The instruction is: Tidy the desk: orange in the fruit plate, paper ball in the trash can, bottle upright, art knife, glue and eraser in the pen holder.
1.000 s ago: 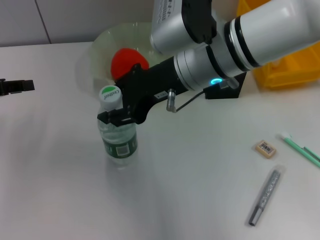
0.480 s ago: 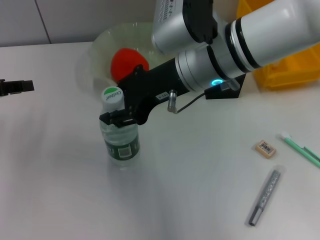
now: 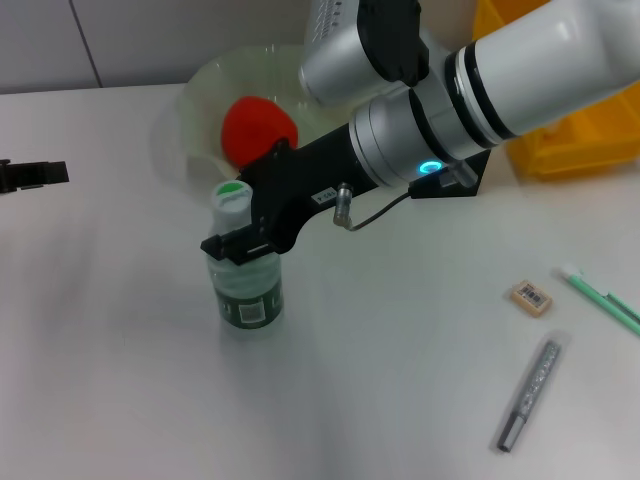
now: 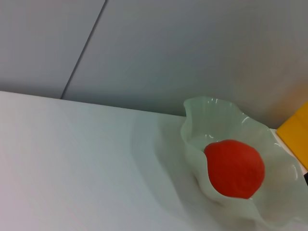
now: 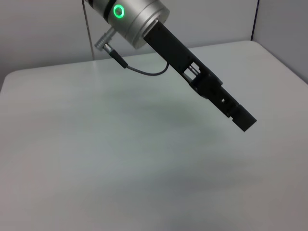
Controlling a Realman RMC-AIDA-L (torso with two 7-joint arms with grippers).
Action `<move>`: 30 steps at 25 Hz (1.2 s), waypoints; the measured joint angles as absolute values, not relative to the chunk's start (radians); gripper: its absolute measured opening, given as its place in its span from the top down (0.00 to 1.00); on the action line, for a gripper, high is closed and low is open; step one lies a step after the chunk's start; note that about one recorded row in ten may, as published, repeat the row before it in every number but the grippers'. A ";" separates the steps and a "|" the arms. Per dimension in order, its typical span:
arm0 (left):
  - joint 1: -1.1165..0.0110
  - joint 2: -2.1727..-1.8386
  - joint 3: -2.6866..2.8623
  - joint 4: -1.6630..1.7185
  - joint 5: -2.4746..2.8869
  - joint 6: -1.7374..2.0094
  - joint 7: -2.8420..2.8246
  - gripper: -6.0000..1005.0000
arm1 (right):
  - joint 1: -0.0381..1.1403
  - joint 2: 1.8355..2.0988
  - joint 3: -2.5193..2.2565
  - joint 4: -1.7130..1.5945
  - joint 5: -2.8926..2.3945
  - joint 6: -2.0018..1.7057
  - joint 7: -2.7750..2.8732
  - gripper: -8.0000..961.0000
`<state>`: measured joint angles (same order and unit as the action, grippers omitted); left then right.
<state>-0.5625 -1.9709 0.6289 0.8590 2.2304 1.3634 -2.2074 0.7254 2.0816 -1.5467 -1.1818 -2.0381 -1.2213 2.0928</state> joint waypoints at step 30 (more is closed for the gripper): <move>-0.554 -1.970 0.630 0.860 2.227 1.365 -2.207 0.55 | 0.715 2.082 -1.533 -1.285 -2.046 -1.239 2.097 0.38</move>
<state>-0.5538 -1.9696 0.6302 0.8604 2.2273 1.3653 -2.2074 0.7145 2.0816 -1.5330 -1.2848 -2.0464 -1.2390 2.0965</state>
